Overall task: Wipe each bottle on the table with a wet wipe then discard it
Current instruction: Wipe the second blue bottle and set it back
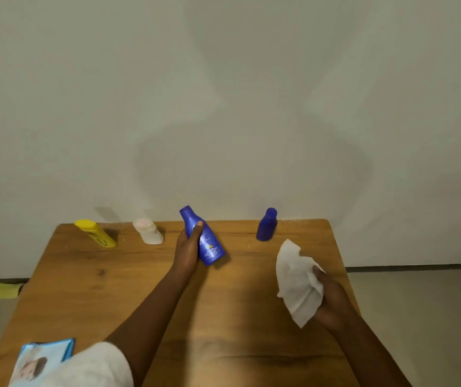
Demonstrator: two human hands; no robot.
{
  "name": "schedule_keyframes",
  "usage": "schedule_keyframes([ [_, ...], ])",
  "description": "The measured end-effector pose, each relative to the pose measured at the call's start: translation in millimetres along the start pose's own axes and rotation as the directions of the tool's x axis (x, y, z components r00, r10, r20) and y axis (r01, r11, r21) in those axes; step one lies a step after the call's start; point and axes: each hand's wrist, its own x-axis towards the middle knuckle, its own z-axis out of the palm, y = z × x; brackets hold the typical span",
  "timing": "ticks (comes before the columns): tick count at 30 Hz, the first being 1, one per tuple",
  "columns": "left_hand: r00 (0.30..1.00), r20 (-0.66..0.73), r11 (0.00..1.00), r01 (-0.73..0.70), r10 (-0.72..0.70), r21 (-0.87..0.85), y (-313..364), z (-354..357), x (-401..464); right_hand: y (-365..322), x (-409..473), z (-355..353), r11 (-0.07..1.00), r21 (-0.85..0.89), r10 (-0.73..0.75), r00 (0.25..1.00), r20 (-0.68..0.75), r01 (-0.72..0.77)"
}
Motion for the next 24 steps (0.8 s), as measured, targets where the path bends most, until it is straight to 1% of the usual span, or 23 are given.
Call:
schedule_keyframes([
  [1,0.997,0.046,0.976,0.07,-0.062,-0.206,10.0,-2.3,-12.7,-0.6,-17.0,13.5,0.997,0.055,0.049,0.995,0.092,-0.054],
  [2,0.989,0.107,0.921,0.136,-0.104,-0.365,21.8,-5.1,-26.4,-1.8,-33.6,28.4,0.986,0.101,0.102,0.967,0.235,-0.129],
  [3,0.981,0.154,0.879,0.177,-0.12,-0.444,33.4,-10.0,-39.5,-1.2,-51.0,44.7,0.976,0.127,0.119,0.919,0.376,-0.179],
  [4,0.977,0.177,0.866,0.192,-0.122,-0.462,46.6,-15.8,-52.8,-1.2,-66.5,62.0,0.984,0.095,0.092,0.887,0.452,-0.15],
  [5,0.976,0.183,0.869,0.188,-0.115,-0.458,56.8,-19.4,-64.6,-2.6,-78.9,79.7,0.992,0.073,0.063,0.891,0.449,-0.107],
  [6,0.978,0.182,0.874,0.179,-0.106,-0.452,69.4,-25.6,-77.9,-3.6,-92.0,99.8,1.0,0.025,-0.007,0.928,0.373,-0.003],
  [7,0.977,0.187,0.872,0.18,-0.104,-0.455,81.4,-32.2,-91.6,-3.5,-107.7,122.5,0.991,-0.037,-0.115,0.953,0.279,0.131],
  [8,0.973,0.203,0.864,0.195,-0.11,-0.464,93.4,-39.3,-105.6,-3.6,-124.5,145.2,0.963,-0.091,-0.226,0.944,0.241,0.253],
  [9,0.966,0.231,0.855,0.215,-0.116,-0.472,103.8,-46.3,-116.8,-1.4,-140.6,169.3,0.925,-0.137,-0.315,0.917,0.246,0.354],
  [10,0.956,0.264,0.84,0.243,-0.124,-0.485,111.3,-52.0,-126.4,1.3,-155.1,190.1,0.863,-0.224,-0.389,0.879,0.276,0.453],
  [12,0.946,0.308,0.823,0.256,-0.104,-0.507,125.5,-69.7,-146.5,18.3,-187.5,229.5,0.669,-0.416,-0.483,0.786,0.386,0.616],
  [14,0.945,0.317,0.82,0.245,-0.083,-0.517,136.4,-82.5,-165.3,43.2,-216.3,260.0,0.447,-0.525,-0.462,0.689,0.558,0.724],
  [15,0.947,0.314,0.819,0.231,-0.066,-0.525,140.3,-88.2,-174.1,60.0,-223.6,269.0,0.304,-0.547,-0.432,0.625,0.65,0.78],
  [16,0.953,0.3,0.814,0.209,-0.045,-0.542,145.9,-97.7,-182.7,77.9,-229.0,277.8,0.113,-0.547,-0.413,0.54,0.734,0.83],
  [17,0.946,0.323,0.796,0.213,-0.023,-0.567,150.2,-108.7,-189.4,95.1,-233.5,283.4,-0.098,-0.539,-0.388,0.467,0.795,0.836],
  [18,0.943,0.332,0.784,0.213,-0.01,-0.583,156.4,-117.7,-195.8,108.9,-241.2,287.1,-0.275,-0.53,-0.389,0.412,0.824,0.802],
  [19,0.941,0.337,0.765,0.209,0.011,-0.609,165.9,-132.7,-199.5,118.8,-247.6,288.6,-0.389,-0.522,-0.371,0.39,0.843,0.759],
  [21,0.93,0.366,0.702,0.245,0.024,-0.669,168.6,-139.5,-208.5,132.0,-261.7,284.8,-0.528,-0.459,-0.285,0.36,0.888,0.714],
  [22,0.948,0.318,0.711,0.204,0.03,-0.673,167.2,-143.7,-211.0,137.4,-264.6,281.4,-0.577,-0.419,-0.242,0.344,0.907,0.701],
  [23,0.957,0.276,0.699,0.14,0.086,-0.701,166.3,-145.9,-215.0,140.6,-268.6,277.3,-0.598,-0.404,-0.22,0.344,0.913,0.692],
  [24,0.959,0.239,0.679,0.074,0.153,-0.73,165.7,-149.9,-216.7,141.4,-269.6,274.5,-0.592,-0.418,-0.222,0.359,0.907,0.689],
])
